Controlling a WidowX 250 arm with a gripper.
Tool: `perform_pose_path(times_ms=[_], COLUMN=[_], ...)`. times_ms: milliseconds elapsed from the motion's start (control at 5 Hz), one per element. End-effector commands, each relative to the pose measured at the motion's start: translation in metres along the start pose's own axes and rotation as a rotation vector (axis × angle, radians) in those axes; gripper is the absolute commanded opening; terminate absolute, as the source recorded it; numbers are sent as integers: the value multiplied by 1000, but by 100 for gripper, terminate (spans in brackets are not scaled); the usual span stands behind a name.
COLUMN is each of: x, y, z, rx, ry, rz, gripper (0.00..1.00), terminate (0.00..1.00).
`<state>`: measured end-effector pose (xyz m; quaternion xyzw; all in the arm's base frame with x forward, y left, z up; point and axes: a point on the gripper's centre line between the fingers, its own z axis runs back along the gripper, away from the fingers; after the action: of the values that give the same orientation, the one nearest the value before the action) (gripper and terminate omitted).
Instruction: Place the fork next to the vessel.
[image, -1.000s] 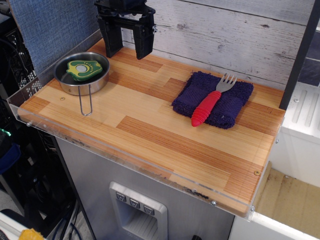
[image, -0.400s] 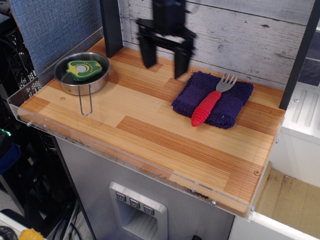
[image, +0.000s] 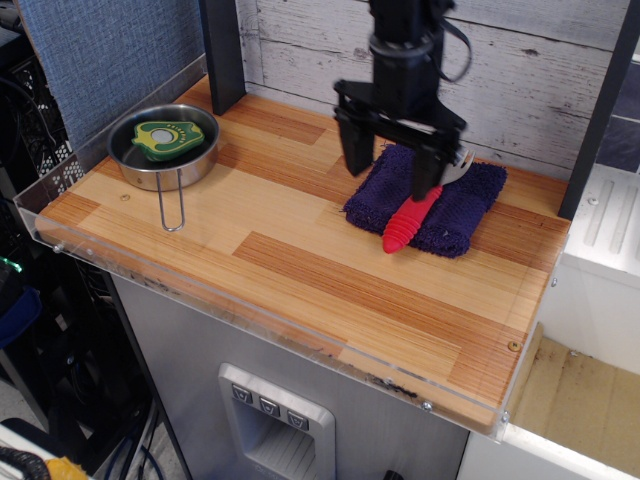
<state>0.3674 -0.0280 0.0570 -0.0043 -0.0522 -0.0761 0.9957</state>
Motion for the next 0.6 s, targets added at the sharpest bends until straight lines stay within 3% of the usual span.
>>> perform_pose_path(times_ms=[0, 400], x=[12, 12], y=[3, 0], z=[6, -3], rx=[14, 13], ry=[-69, -49], rz=[31, 24], gripper=[100, 100], terminate=[0, 0])
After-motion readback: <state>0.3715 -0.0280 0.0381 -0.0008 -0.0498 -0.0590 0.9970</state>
